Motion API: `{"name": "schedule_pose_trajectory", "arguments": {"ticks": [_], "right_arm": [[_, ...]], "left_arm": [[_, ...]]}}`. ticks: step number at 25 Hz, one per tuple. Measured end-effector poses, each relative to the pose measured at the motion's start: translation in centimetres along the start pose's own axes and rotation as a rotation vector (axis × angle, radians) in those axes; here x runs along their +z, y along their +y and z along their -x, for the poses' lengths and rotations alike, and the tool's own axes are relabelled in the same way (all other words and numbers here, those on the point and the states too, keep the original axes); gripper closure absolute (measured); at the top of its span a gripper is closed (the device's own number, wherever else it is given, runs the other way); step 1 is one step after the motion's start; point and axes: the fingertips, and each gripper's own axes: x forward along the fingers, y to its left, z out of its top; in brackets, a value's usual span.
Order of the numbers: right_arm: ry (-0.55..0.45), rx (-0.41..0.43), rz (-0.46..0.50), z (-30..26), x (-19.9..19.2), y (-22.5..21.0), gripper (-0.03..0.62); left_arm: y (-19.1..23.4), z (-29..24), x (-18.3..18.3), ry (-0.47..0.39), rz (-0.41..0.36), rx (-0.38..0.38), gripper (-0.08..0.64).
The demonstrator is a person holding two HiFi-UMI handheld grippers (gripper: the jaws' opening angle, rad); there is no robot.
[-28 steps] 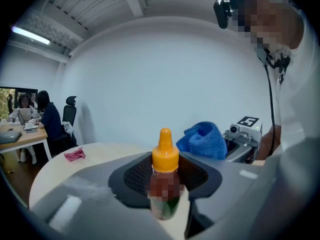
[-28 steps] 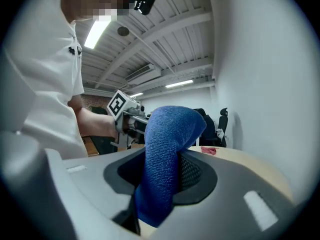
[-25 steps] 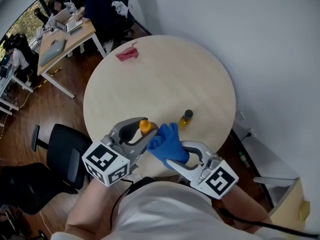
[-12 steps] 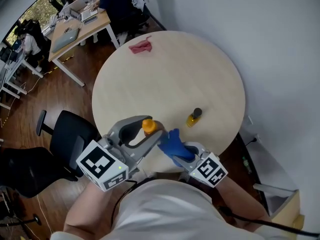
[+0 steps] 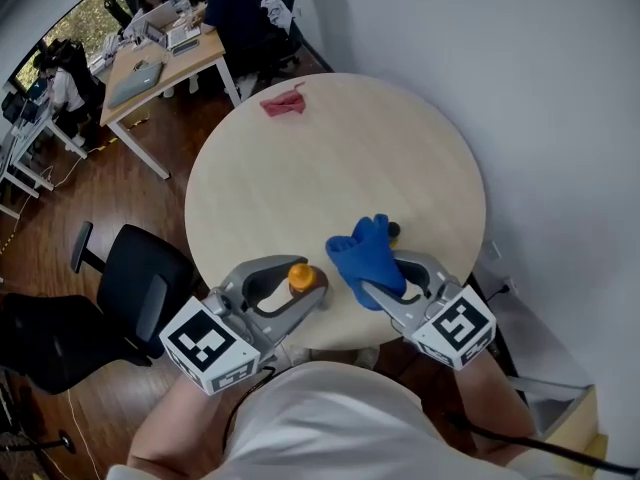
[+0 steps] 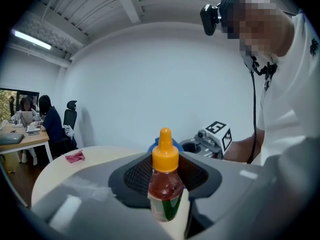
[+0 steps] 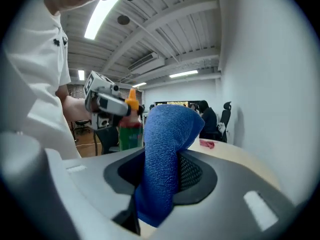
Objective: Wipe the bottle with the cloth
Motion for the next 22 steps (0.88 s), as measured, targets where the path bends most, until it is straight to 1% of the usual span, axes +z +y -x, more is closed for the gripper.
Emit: {"name": "schedule_pose_trajectory", "arguments": {"ticks": [2,3,5,6,9,12,16,19,22], "right_arm": [[-0.028,0.033,0.061,0.2,2.9,0.9,0.436],[-0.031,0.047,0.082,0.1,3.7,1.3,0.436],[-0.016,0.064,0.1,-0.4,4.0,2.0,0.436],[-0.007,0.067,0.09,-0.7,3.5,2.2,0.436],[0.02,0.076,0.016,-1.9,1.2,2.1,0.436],[0.07,0.092,-0.048,-3.4,-2.4,2.3,0.436],[0.135,0.132,-0.135,-5.0,-7.2,3.6,0.436],[0.196,0.147,-0.193,-5.9,-10.5,4.4,0.436],[0.252,0.151,-0.286,-6.7,-13.2,4.8,0.436]], "left_arm": [[-0.7,-0.4,-0.2,0.004,0.002,-0.02,0.399],[-1.1,-0.5,-0.2,0.004,0.001,-0.031,0.399],[-1.6,-0.6,-0.1,0.001,-0.001,-0.049,0.399],[-1.8,-0.5,-0.1,-0.001,-0.001,-0.055,0.399],[-1.7,0.0,0.1,-0.009,0.004,-0.06,0.399],[-1.4,0.4,0.8,-0.033,0.004,-0.061,0.399],[-1.1,0.7,1.2,-0.039,-0.012,-0.061,0.399],[-1.2,1.1,1.7,-0.047,-0.024,-0.066,0.399],[-1.3,1.3,2.1,-0.057,-0.038,-0.077,0.399]]}}
